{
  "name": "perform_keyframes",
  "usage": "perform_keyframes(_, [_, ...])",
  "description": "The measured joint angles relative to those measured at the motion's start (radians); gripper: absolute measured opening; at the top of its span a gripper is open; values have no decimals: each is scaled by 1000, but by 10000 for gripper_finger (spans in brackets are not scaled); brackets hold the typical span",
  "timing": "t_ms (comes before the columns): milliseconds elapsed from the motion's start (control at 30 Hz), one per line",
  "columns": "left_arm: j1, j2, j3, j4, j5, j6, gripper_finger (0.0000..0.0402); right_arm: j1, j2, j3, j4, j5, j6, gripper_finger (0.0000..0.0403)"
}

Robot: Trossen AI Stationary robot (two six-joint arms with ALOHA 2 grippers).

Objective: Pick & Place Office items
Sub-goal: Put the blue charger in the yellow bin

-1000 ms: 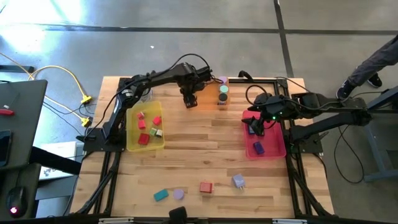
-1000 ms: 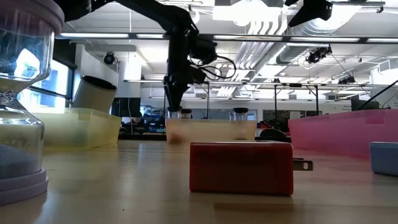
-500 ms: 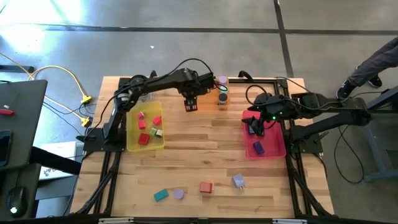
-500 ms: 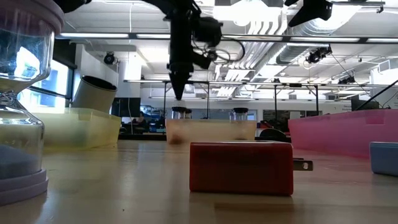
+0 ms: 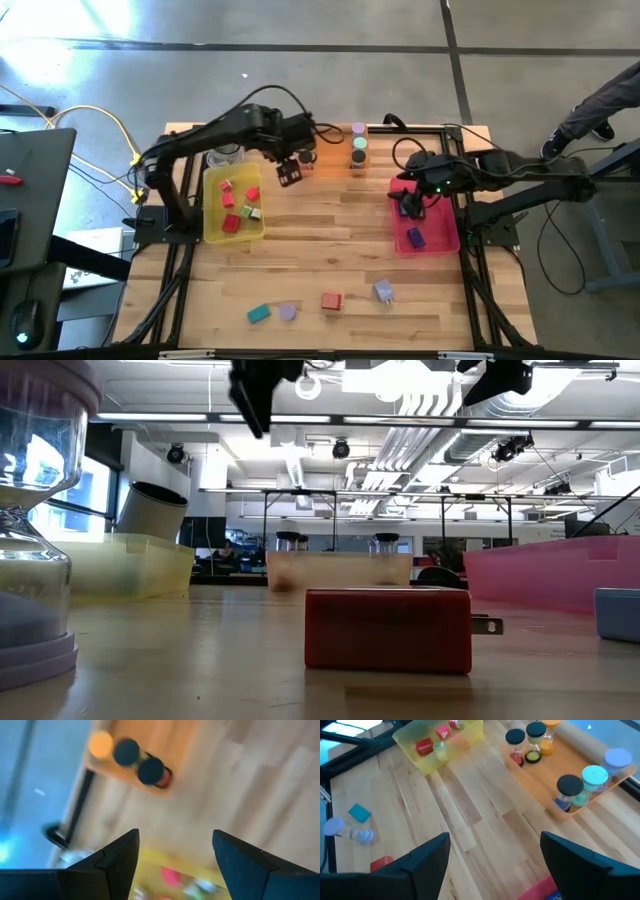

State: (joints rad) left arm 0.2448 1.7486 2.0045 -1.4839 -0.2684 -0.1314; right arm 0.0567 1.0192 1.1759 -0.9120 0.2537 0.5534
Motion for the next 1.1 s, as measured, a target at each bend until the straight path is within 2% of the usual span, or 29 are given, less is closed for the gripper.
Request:
perform_keyframes(133, [-25,-58,0,-93,113,-165,243,0,17,0,-32,-45,0,300])
perform_keyframes(267, [-60,-101,-6,-89,234,-258,243,2,37,-1,-99,-123,0,300])
perform_keyframes(500, [-176,-115,-6,-87,295,-398,243,2,68,0,-91,-142,10,300])
perform_keyframes(633, [-261,-115,-6,-87,297,-425,243,2,87,1,-83,-143,5,300])
perform_keyframes(867, [-399,-115,-8,-87,214,-606,251,2,109,1,-77,-201,3,300])
perform_keyframes(1100, [-490,-114,-34,-86,117,-769,329,3,123,1,-71,-212,3,300])
